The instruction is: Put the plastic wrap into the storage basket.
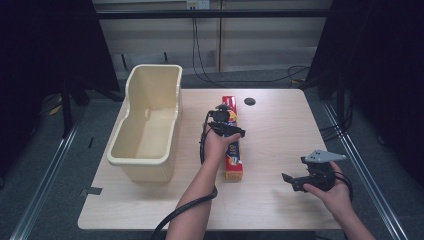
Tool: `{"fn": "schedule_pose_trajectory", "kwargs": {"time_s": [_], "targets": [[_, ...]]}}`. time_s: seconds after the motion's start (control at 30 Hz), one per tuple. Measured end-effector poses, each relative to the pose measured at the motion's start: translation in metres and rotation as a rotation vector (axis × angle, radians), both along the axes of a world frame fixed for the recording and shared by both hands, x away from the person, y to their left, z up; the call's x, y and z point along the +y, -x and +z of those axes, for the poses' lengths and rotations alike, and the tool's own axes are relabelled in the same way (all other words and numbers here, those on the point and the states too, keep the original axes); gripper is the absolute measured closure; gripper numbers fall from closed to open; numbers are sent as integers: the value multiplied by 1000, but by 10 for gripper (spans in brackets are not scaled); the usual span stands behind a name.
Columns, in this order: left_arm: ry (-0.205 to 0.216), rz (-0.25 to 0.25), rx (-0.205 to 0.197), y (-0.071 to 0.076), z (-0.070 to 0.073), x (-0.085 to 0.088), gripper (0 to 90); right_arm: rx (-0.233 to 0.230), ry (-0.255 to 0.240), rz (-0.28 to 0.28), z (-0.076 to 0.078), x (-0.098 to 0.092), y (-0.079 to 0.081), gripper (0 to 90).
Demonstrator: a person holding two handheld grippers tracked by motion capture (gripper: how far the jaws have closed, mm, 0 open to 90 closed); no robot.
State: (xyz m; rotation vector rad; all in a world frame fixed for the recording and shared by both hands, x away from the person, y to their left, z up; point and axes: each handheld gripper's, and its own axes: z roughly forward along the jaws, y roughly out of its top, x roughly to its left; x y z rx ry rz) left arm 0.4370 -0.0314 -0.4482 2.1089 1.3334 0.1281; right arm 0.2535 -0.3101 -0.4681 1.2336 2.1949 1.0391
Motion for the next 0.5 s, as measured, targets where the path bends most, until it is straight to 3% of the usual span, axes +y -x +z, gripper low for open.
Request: {"fn": "schedule_pose_trajectory", "kwargs": {"time_s": [0.03,0.2,0.43,0.5], "targets": [[16,11,2,0,-1,-3,112,-1,-1,0,0,0,0,44],[-23,35,25,-2,-5,-6,138,-7,0,-9,0,-1,0,48],[-13,38,25,-4,-9,-8,220,-12,-5,-6,1,-1,0,49],[-27,41,38,-5,-9,-8,244,-14,-4,-12,1,-1,0,53]]}}
